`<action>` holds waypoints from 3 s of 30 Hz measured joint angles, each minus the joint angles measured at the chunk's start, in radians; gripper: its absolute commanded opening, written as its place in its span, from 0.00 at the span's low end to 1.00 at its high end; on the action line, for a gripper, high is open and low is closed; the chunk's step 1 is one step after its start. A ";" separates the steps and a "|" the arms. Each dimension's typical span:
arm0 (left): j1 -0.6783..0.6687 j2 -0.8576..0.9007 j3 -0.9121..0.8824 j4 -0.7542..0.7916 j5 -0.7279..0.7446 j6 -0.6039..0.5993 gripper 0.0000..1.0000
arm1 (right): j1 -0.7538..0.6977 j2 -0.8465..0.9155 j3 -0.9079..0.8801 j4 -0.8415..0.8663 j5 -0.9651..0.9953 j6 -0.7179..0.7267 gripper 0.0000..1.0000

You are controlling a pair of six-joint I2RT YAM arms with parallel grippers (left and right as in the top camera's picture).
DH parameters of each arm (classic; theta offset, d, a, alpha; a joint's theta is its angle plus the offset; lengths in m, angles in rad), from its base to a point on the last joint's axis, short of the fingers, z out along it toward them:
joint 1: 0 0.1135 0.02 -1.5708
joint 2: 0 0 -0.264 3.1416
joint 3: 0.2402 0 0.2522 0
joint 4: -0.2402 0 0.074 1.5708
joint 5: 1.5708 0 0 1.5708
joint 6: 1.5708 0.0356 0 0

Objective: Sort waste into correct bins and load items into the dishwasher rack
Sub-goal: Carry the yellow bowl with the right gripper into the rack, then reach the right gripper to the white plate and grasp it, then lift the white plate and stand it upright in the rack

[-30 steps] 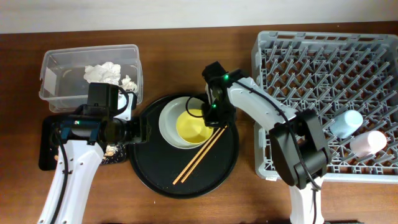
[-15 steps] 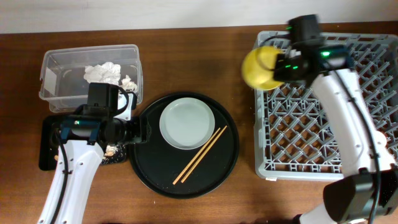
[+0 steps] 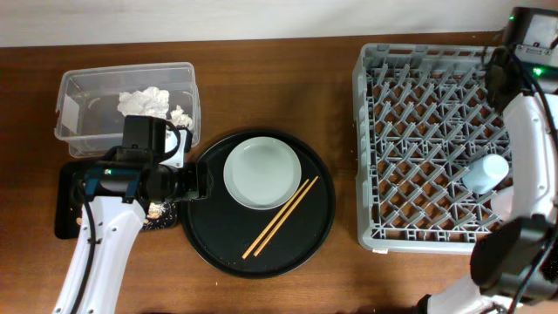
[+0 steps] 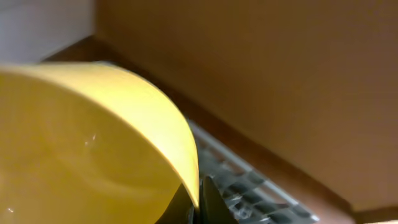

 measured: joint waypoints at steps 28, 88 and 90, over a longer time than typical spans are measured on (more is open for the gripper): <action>0.000 0.000 0.000 0.010 0.012 -0.001 0.82 | -0.019 0.318 0.012 -0.005 0.076 0.014 0.04; 0.124 0.000 0.000 -0.032 -0.225 -0.138 0.99 | 0.749 0.385 -0.101 -0.208 -1.084 0.095 0.04; 0.124 0.000 0.000 -0.032 -0.225 -0.139 0.99 | 0.749 0.385 -0.101 -0.208 -1.085 0.096 0.04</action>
